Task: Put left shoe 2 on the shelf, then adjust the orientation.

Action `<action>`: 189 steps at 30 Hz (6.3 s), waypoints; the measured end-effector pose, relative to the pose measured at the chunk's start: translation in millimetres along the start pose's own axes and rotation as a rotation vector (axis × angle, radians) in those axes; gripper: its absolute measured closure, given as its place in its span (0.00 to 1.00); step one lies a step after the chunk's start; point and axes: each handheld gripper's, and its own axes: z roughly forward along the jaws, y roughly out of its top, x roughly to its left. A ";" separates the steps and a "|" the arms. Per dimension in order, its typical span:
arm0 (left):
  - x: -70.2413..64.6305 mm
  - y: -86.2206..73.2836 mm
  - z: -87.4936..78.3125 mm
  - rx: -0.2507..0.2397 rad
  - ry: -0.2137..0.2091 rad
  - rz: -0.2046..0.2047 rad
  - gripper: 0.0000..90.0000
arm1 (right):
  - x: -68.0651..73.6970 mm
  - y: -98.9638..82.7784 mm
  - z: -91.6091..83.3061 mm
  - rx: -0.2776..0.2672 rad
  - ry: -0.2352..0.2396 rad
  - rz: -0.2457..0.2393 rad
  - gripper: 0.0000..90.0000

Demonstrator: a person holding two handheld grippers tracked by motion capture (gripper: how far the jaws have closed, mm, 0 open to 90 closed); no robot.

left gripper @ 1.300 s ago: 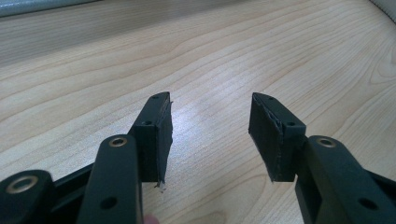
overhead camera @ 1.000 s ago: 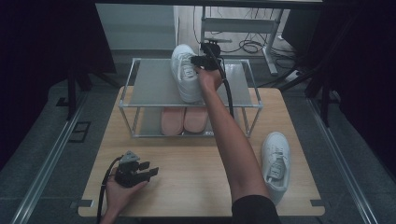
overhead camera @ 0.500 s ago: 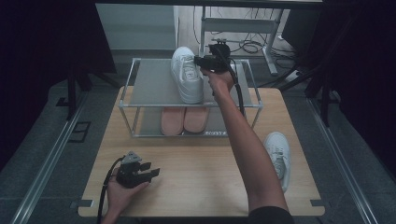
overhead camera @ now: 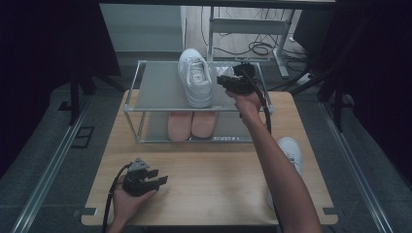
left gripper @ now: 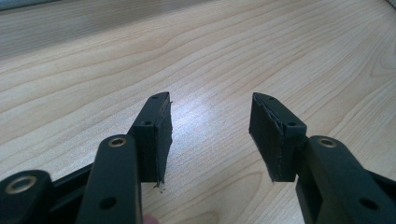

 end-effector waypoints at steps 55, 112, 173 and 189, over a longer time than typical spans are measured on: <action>3.5 -1.3 1.4 0.023 -0.003 -0.011 0.54 | 39.7 -37.6 45.6 0.084 0.150 0.035 1.00; 2.3 -1.4 0.3 0.028 -0.005 -0.004 0.53 | 11.9 -110.1 -77.6 0.089 0.096 -0.138 0.99; -5.3 -2.4 8.7 0.051 -0.011 0.001 0.52 | 4.2 -283.2 -195.6 0.351 -0.076 -0.272 1.00; -6.2 -2.7 10.4 0.059 -0.012 0.004 0.52 | -13.5 -301.7 -223.1 0.307 -0.184 -0.217 1.00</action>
